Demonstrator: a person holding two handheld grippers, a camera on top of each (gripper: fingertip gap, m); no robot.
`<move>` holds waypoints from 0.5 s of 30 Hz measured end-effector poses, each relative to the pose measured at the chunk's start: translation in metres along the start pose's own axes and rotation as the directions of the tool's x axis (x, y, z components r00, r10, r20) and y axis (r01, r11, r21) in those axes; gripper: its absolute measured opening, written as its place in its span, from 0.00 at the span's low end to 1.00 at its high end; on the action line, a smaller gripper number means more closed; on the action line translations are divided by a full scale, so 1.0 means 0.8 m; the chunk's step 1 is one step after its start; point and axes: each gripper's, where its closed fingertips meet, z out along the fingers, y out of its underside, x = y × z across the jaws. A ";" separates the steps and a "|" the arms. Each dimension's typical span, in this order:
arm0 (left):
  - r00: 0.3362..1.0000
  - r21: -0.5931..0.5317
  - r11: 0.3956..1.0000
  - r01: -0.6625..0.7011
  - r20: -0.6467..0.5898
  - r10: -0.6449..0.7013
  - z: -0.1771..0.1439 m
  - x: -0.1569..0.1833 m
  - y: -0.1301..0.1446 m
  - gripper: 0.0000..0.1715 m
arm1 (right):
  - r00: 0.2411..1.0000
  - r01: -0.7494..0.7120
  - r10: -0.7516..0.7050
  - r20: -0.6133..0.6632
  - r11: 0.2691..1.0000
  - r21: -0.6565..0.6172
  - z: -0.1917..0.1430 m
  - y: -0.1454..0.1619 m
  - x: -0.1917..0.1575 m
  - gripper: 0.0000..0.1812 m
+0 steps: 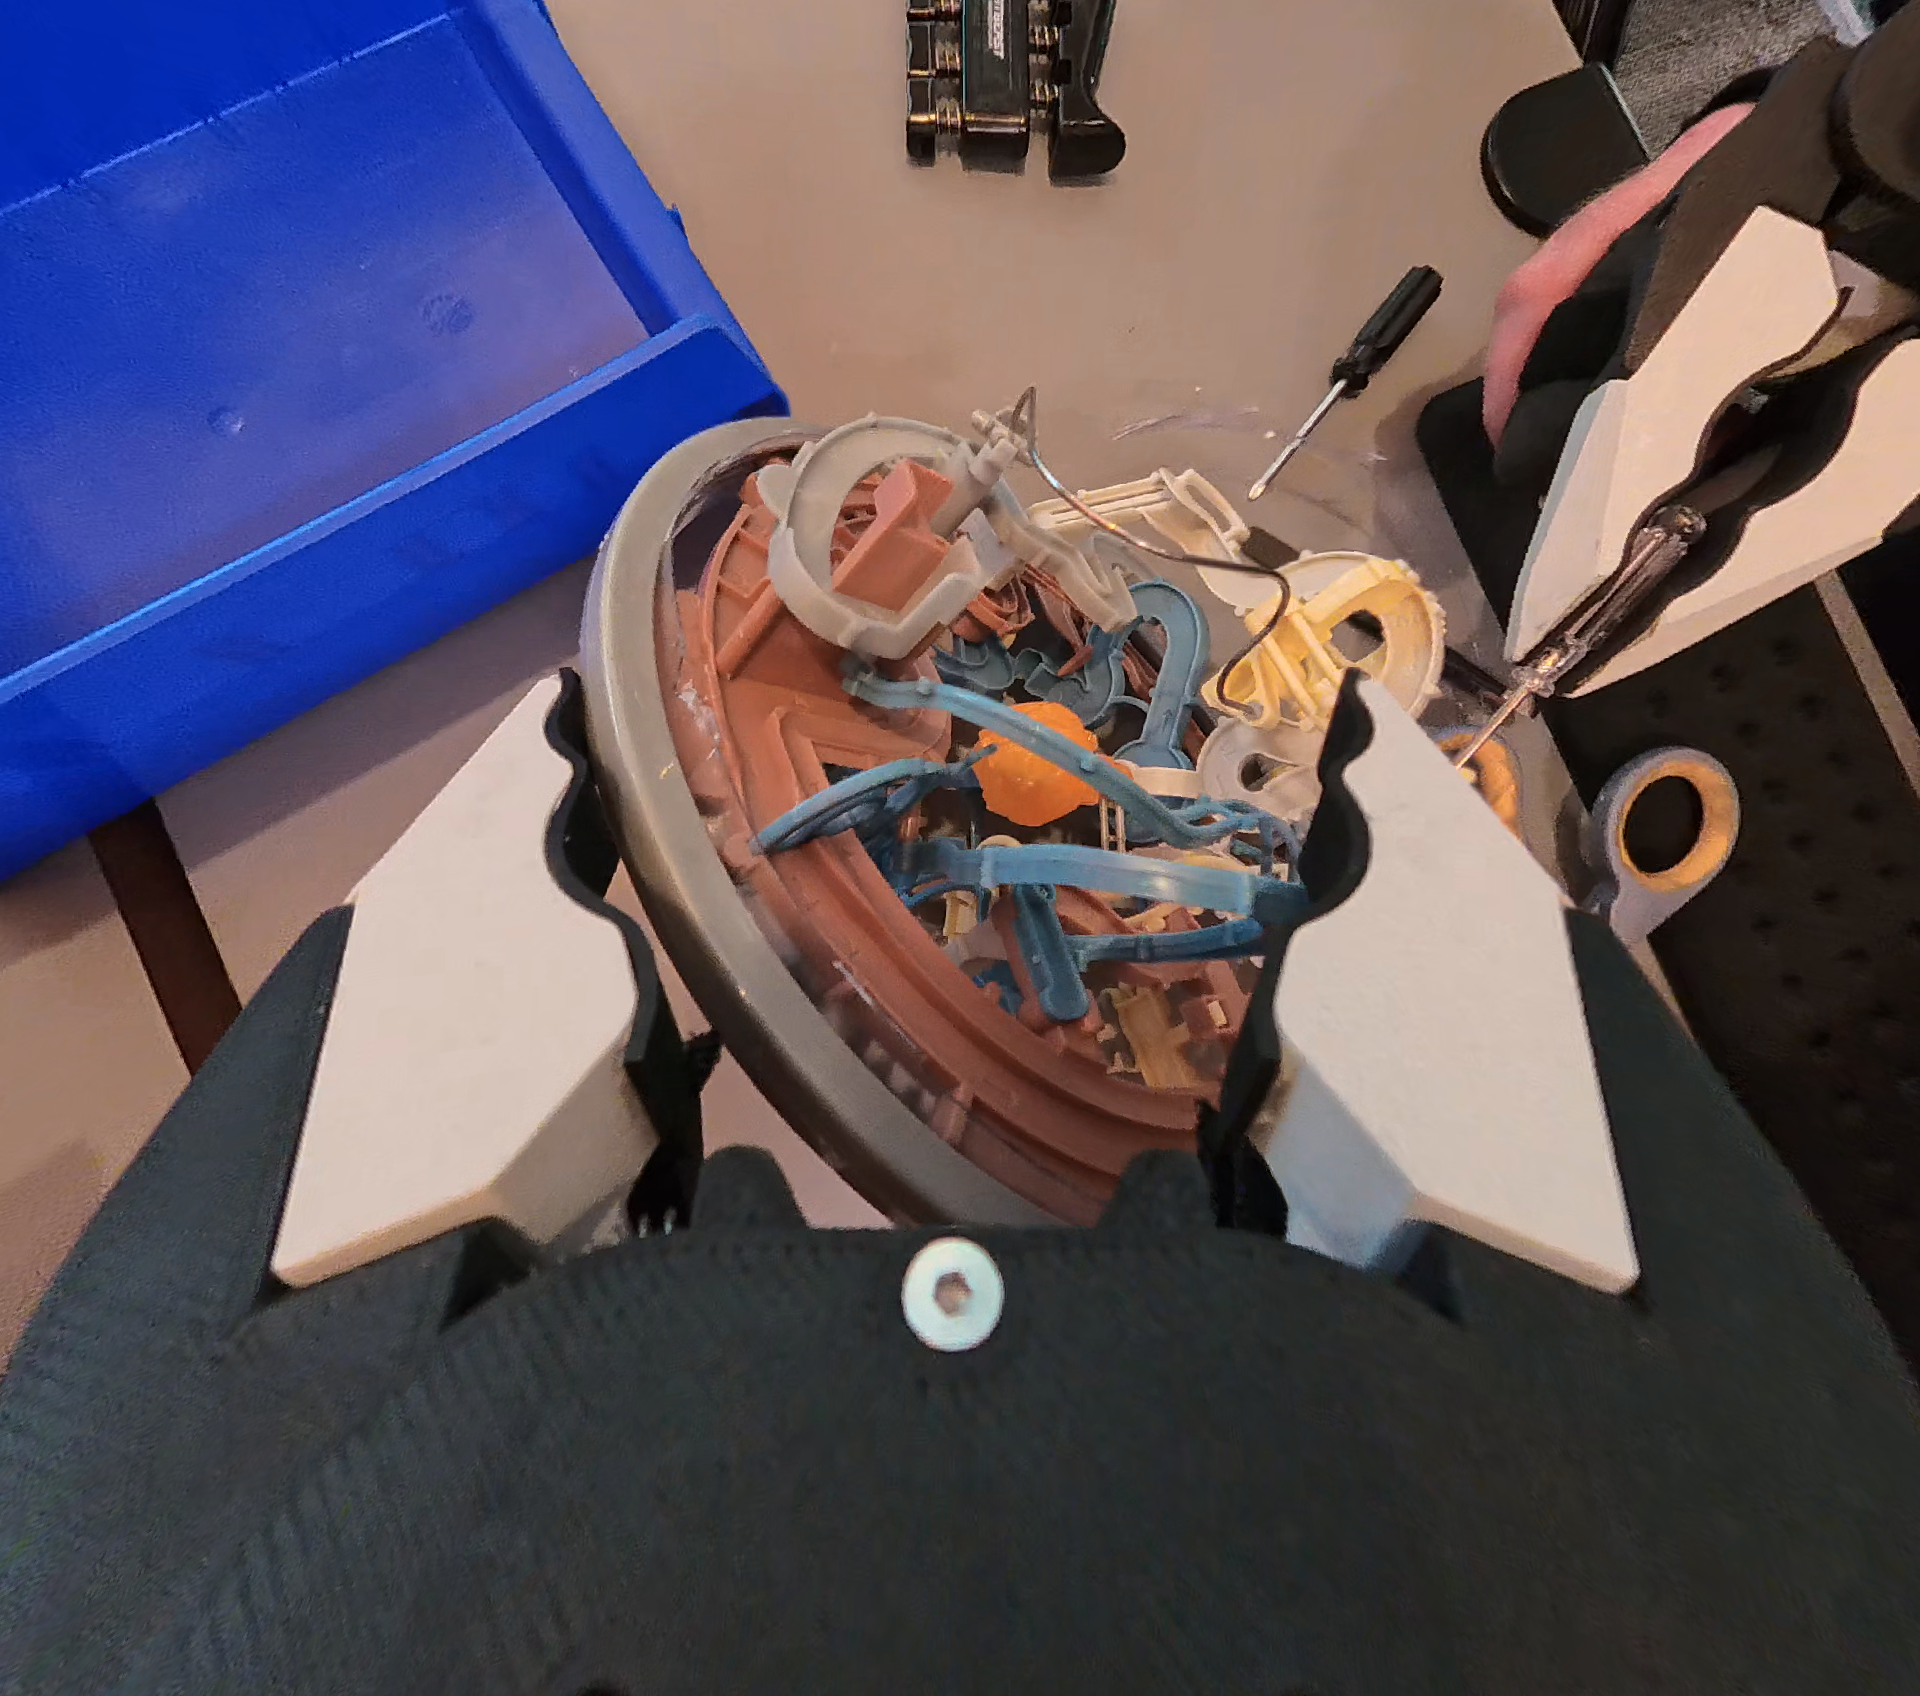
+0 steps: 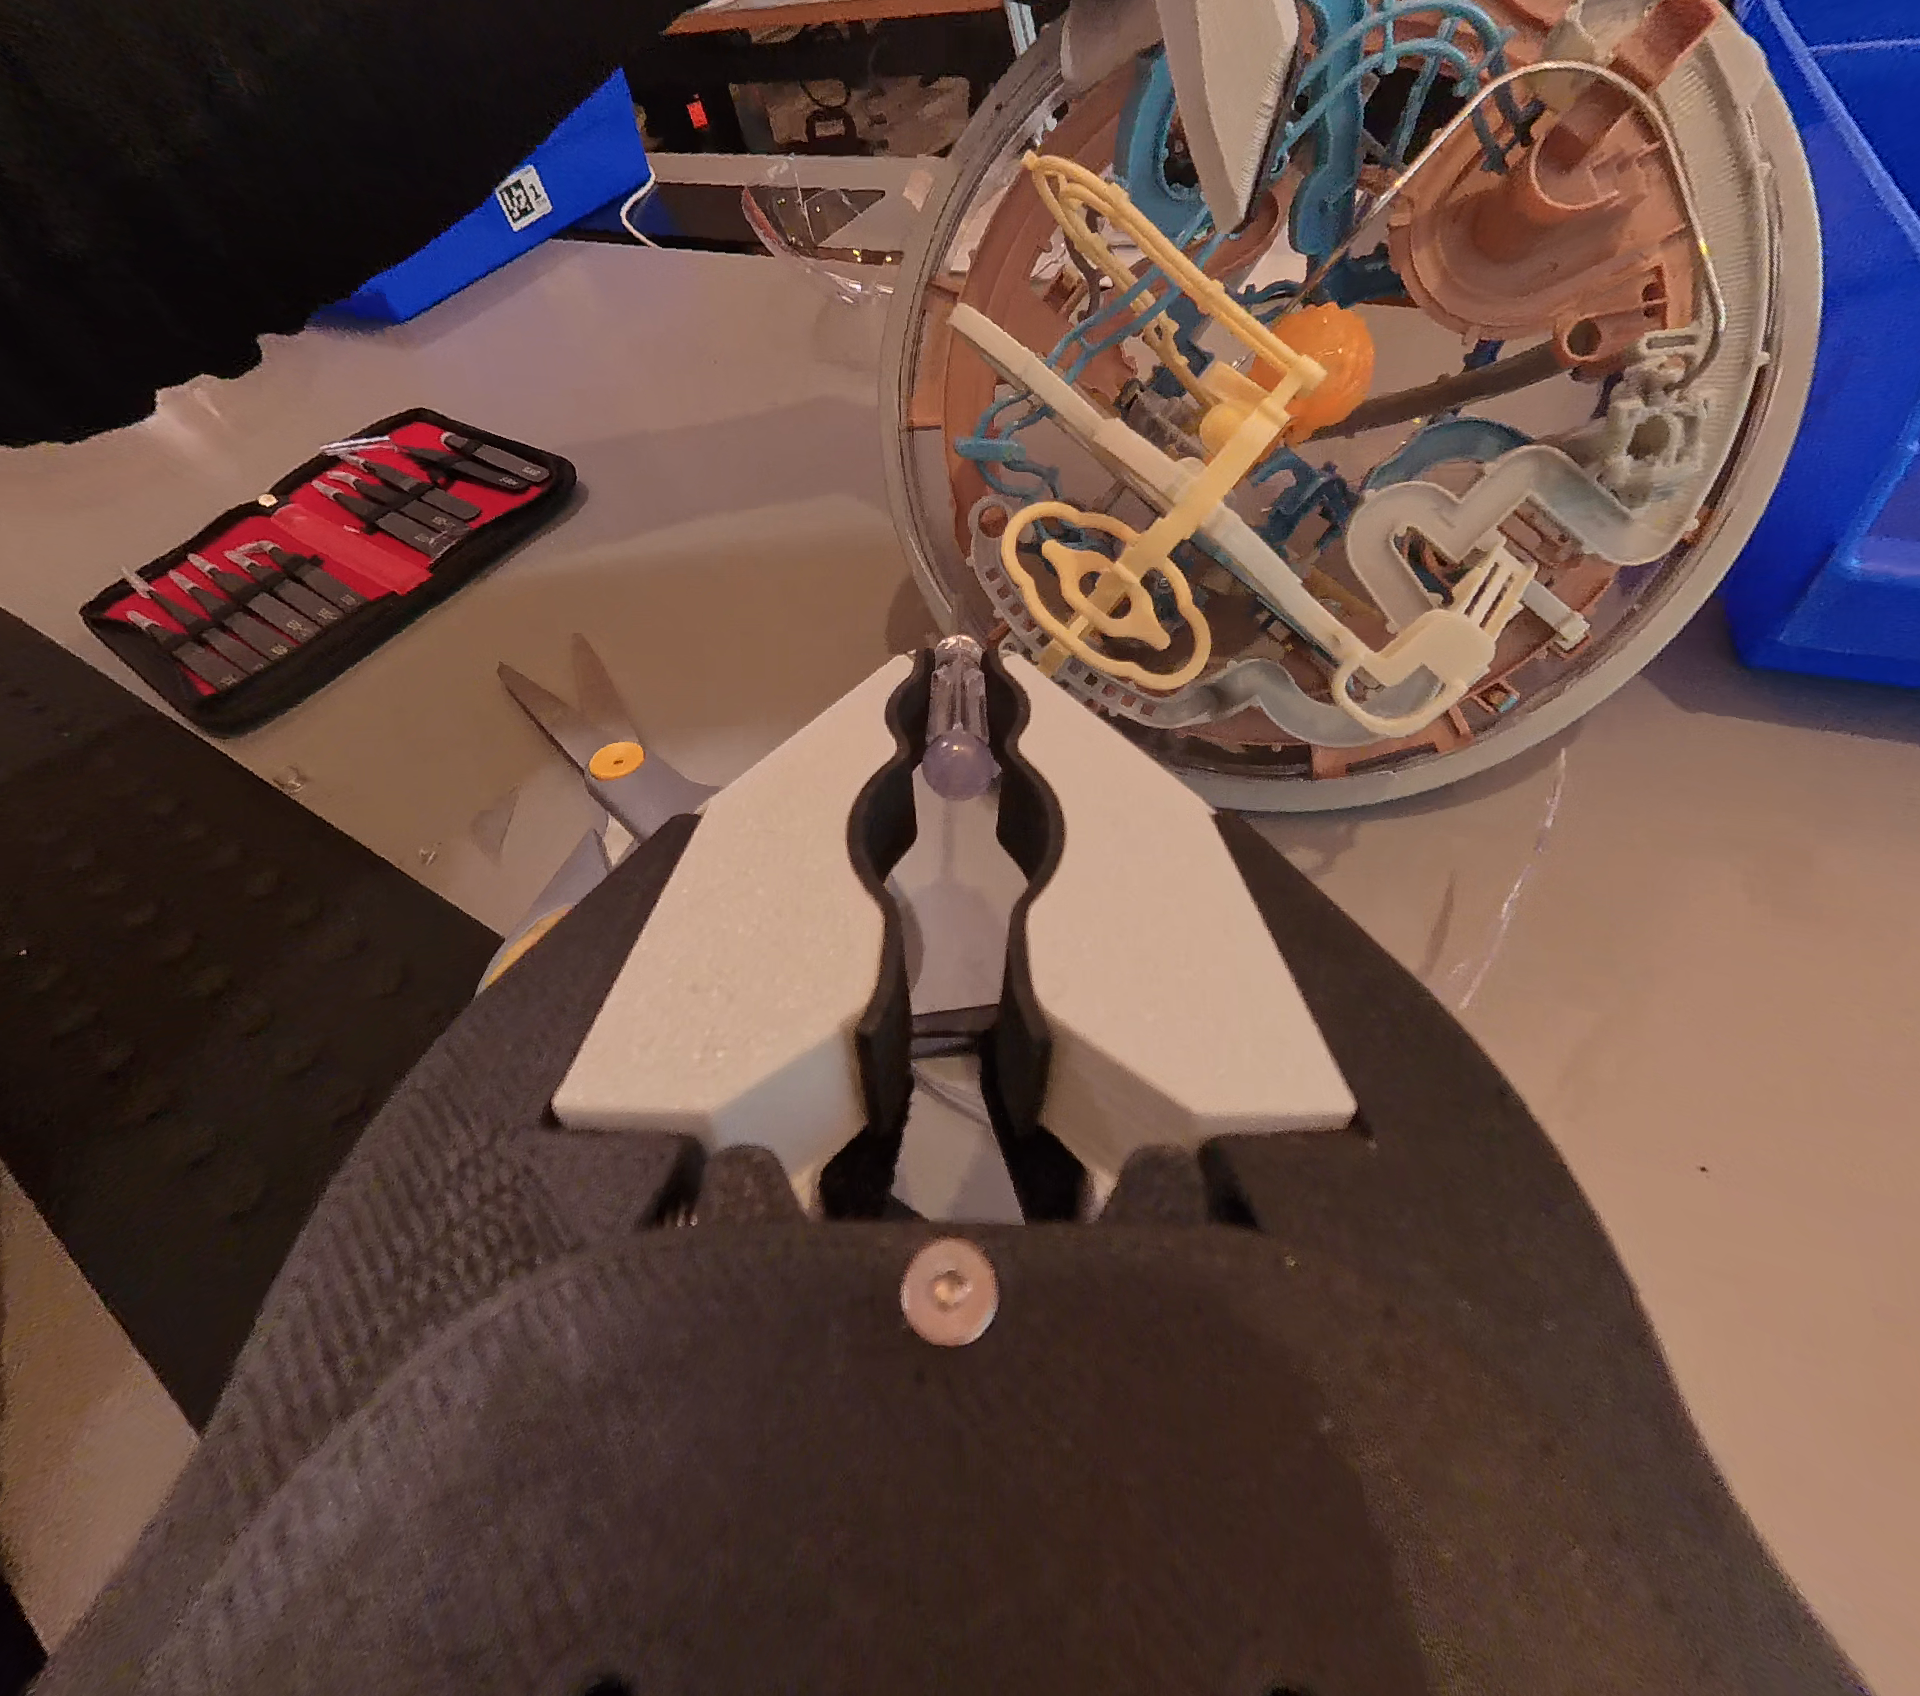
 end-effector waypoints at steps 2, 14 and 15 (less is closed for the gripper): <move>1.000 -0.009 1.000 -0.004 0.009 0.004 0.002 0.003 -0.001 0.77 | 1.000 0.012 -0.012 -0.010 1.000 -0.020 -0.002 0.003 0.001 0.04; 0.999 -0.080 0.996 -0.044 0.021 0.046 0.013 0.013 -0.010 0.77 | 0.996 0.085 -0.084 -0.011 0.994 0.073 -0.072 -0.051 0.011 0.04; 0.999 -0.083 0.995 -0.048 0.019 0.049 0.014 0.014 -0.011 0.77 | 0.996 0.085 -0.083 -0.024 0.991 0.104 -0.084 -0.070 0.020 0.04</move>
